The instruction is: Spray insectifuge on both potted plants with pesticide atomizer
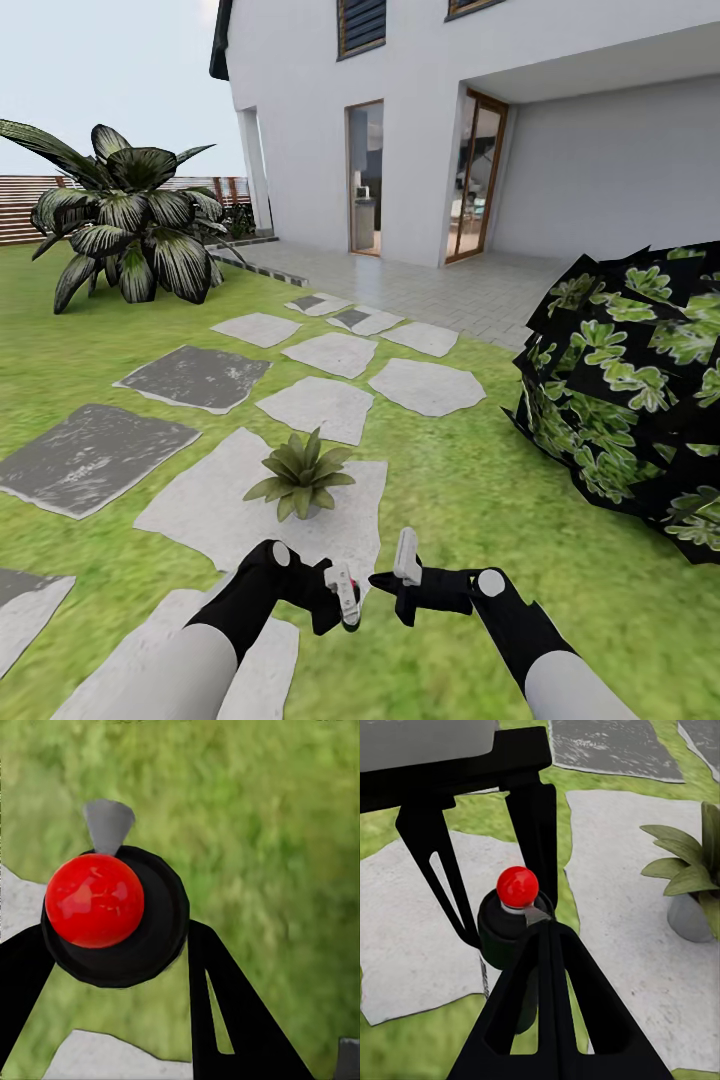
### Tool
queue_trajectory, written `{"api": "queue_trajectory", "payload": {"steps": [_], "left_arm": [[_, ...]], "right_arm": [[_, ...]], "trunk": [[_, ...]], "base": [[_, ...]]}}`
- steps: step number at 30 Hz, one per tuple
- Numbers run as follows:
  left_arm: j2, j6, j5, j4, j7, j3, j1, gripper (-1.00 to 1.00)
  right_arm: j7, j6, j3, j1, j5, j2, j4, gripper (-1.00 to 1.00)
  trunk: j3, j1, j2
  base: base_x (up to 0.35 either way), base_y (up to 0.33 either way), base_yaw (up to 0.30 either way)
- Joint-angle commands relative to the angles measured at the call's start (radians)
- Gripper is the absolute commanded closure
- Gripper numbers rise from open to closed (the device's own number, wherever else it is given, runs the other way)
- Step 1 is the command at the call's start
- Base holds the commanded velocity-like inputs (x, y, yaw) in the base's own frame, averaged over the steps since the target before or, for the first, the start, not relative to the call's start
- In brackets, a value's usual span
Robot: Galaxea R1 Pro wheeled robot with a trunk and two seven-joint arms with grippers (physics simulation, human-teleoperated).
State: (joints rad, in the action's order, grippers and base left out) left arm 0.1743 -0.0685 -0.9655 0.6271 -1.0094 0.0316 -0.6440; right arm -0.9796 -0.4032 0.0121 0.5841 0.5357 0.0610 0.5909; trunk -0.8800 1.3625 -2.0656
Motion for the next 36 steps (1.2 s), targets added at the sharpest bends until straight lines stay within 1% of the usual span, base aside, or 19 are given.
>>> {"api": "queue_trajectory", "payload": {"steps": [1,22,24,28,36], "left_arm": [[0.0,0.001,-0.001,0.002,-0.005,0.001,0.0,1.0],[0.0,0.013,0.007,-0.007,-0.005,0.0,0.001,1.0],[0.0,0.013,0.012,-0.007,-0.005,0.0,0.001,1.0],[0.0,0.023,0.041,-0.009,-0.006,0.0,0.001,1.0],[0.0,0.039,0.048,-0.012,-0.006,0.001,0.001,1.0]], "right_arm": [[-0.002,-0.003,0.002,0.0,0.006,0.0,0.001,1.0],[-0.001,-0.003,0.002,0.0,0.006,0.0,0.001,1.0],[-0.001,-0.003,0.002,0.0,0.006,0.0,0.001,1.0],[-0.001,-0.003,0.002,0.0,0.006,0.0,0.001,1.0],[-0.001,-0.003,0.002,0.0,0.006,0.0,0.001,1.0]], "trunk": [[-0.001,0.0,0.0],[-0.001,0.0,0.0],[-0.001,0.0,0.0],[-0.001,0.0,0.0],[-0.001,0.0,0.0]], "base": [[0.0,0.0,0.0],[0.0,0.0,0.0],[0.0,0.0,0.0],[0.0,0.0,0.0],[0.0,0.0,0.0]]}}
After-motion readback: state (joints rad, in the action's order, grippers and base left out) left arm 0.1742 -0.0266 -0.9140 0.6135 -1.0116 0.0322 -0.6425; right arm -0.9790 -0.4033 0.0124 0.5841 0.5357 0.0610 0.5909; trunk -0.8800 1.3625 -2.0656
